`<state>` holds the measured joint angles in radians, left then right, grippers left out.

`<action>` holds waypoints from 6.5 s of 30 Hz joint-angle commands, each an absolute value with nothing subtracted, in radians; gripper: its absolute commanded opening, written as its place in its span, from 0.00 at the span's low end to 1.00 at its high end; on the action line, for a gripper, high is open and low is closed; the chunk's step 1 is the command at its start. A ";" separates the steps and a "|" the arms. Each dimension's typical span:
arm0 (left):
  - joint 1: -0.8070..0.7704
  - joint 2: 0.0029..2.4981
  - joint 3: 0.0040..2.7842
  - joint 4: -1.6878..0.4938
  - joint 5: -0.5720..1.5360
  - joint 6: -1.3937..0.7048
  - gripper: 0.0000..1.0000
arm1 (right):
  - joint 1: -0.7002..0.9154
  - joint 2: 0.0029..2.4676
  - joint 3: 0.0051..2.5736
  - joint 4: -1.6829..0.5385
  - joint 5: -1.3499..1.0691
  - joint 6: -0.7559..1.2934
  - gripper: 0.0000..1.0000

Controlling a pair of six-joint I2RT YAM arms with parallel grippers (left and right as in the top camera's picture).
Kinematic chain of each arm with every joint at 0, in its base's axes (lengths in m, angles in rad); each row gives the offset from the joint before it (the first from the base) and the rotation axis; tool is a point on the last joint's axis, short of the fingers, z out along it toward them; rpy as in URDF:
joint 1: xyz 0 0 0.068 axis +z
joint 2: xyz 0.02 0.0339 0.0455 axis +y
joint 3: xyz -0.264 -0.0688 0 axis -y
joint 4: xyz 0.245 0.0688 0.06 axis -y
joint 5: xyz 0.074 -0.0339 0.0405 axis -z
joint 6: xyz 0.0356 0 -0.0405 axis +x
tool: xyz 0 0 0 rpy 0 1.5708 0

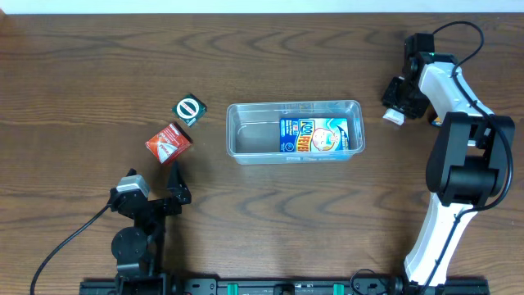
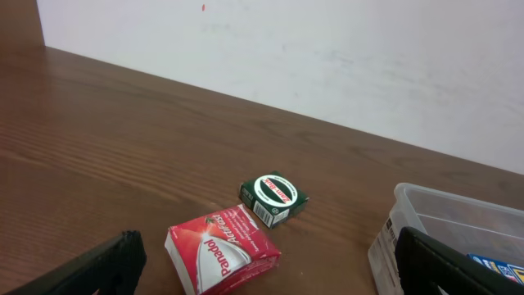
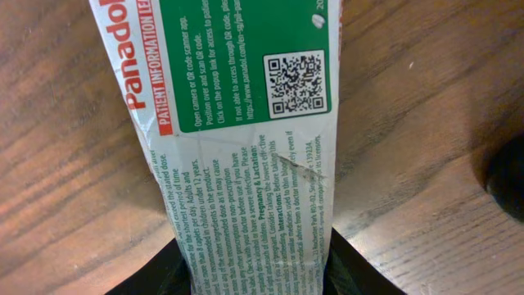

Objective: Pack container
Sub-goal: 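Carry the blister pack with right gripper over the container, then lower the blister pack into the container and release it, then move right gripper to the brown Woods bottle and grasp its cap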

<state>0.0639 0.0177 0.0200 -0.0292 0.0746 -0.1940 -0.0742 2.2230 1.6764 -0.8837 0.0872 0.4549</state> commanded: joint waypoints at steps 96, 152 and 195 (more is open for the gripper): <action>0.069 0.019 0.005 -0.064 0.086 -0.192 0.98 | 0.245 2.100 1.686 -1.131 -0.207 -1.164 0.67; 0.069 0.019 0.005 -0.064 0.086 -0.192 0.98 | 0.050 1.747 1.689 -1.088 -0.019 -0.167 0.99; 0.069 0.019 0.005 -0.064 0.086 -0.192 0.98 | -0.270 2.043 1.686 -0.941 0.165 0.191 0.76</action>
<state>0.0639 0.0177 0.0200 -0.0292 0.0746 -0.1940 -0.2466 2.0266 1.6821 -0.9470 0.1711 0.1791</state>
